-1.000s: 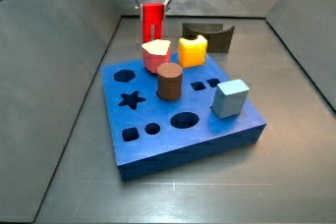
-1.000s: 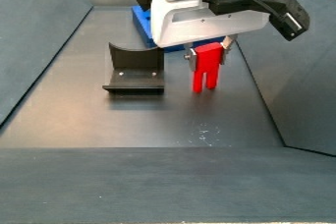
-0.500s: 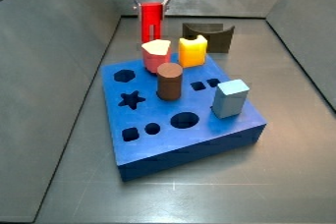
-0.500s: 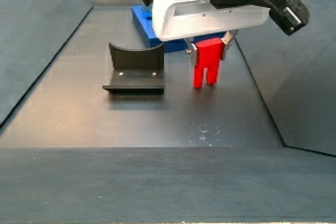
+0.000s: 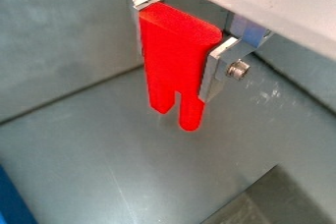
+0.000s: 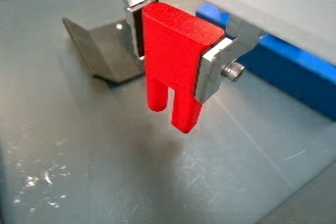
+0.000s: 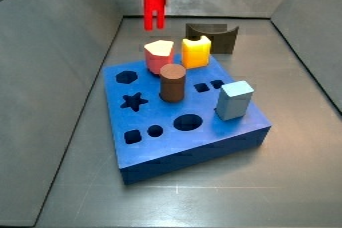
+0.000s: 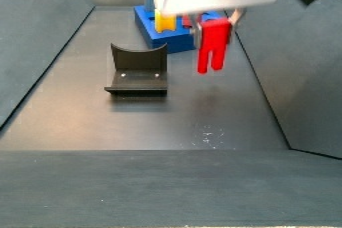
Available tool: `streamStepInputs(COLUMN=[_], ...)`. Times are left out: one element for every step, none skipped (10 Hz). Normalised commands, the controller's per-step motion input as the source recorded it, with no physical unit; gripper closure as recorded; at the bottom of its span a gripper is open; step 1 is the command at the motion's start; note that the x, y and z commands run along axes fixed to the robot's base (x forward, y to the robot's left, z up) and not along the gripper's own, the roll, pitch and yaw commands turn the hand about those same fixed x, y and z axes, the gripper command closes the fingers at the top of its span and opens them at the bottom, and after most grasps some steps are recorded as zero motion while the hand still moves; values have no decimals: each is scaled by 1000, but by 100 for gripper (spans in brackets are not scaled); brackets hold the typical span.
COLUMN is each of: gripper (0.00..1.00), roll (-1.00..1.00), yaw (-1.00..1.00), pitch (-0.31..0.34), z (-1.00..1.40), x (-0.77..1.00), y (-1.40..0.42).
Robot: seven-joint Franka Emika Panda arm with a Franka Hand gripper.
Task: Pick up the square-circle object. Move up. Move to above the board. Insert the square-circle object.
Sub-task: Move to above the board.
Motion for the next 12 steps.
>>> streamStepInputs(gripper=[100, 100, 100, 100, 100, 100, 100, 100, 100, 100, 100, 100], roll=[4, 1, 3, -14, -43, -50, -41, -36, -42, -43, -45, -47], yaw=[216, 195, 166, 108, 74, 61, 49, 43, 41, 38, 31, 29], pitch=[-46, -57, -68, -48, 5, 21, 21, 18, 20, 31, 55, 63], z=[1000, 1000, 1000, 1000, 1000, 1000, 1000, 1000, 782, 605, 370, 255], x=[-227, -232, -224, -194, -165, -147, -136, -124, -78, -45, -10, 3], y=[-284, -302, -281, -233, -215, -196, -174, -157, -110, -74, -45, -36])
